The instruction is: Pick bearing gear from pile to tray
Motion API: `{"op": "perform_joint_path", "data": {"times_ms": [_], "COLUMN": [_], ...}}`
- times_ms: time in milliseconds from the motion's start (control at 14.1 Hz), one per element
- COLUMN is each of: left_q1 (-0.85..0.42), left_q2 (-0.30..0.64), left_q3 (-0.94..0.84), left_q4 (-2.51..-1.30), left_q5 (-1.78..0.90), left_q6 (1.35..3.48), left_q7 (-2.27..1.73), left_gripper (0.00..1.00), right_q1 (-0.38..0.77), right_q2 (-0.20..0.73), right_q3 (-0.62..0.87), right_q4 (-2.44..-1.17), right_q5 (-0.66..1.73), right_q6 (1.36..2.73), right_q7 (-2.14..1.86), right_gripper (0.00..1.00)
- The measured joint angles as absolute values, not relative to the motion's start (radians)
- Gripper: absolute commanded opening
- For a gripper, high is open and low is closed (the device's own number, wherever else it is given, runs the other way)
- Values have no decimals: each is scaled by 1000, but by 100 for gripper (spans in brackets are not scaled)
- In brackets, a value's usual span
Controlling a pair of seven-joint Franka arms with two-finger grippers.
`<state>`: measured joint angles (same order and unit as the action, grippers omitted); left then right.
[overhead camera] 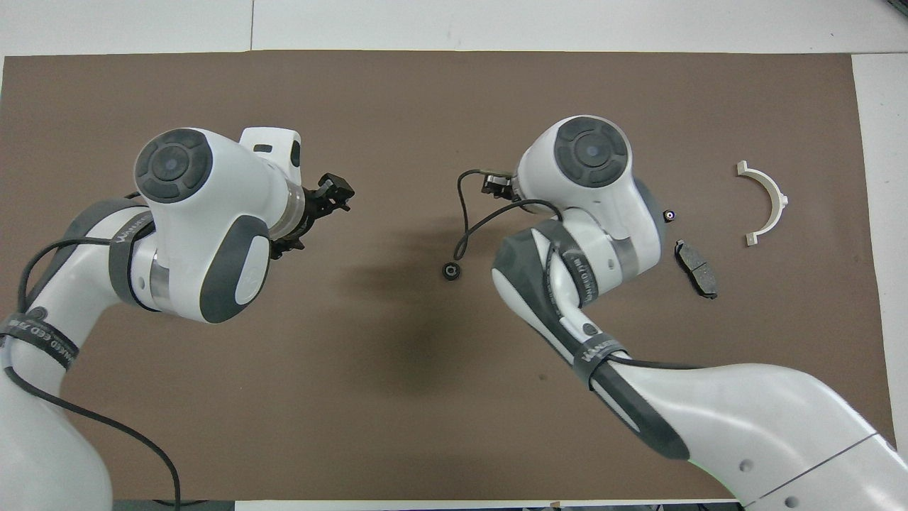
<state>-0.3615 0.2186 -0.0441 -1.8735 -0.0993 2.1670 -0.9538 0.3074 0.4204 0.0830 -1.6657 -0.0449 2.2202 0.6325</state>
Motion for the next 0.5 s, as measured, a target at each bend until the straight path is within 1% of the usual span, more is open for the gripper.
{"op": "perform_joint_path", "data": {"times_ms": [212, 354, 495], "left_q1": [-456, -527, -583], "left_q2": [348, 427, 482], "left_q3": [-44, -44, -44], "left_q4": [-1733, -1658, -1585], "left_q5": [-86, -57, -52], "left_q6": [2102, 2080, 2038], "left_q7": [-991, -1049, -1092], "left_gripper": [100, 100, 100], "right_q1": [179, 136, 99], "right_q2": [384, 360, 327], "right_q3": [84, 84, 84], "right_q4": [-1664, -1664, -1662], "right_q5": [-43, -42, -42], "right_q6": [2169, 2119, 2061], "right_q7": [415, 325, 250], "right_gripper": [81, 81, 82]}}
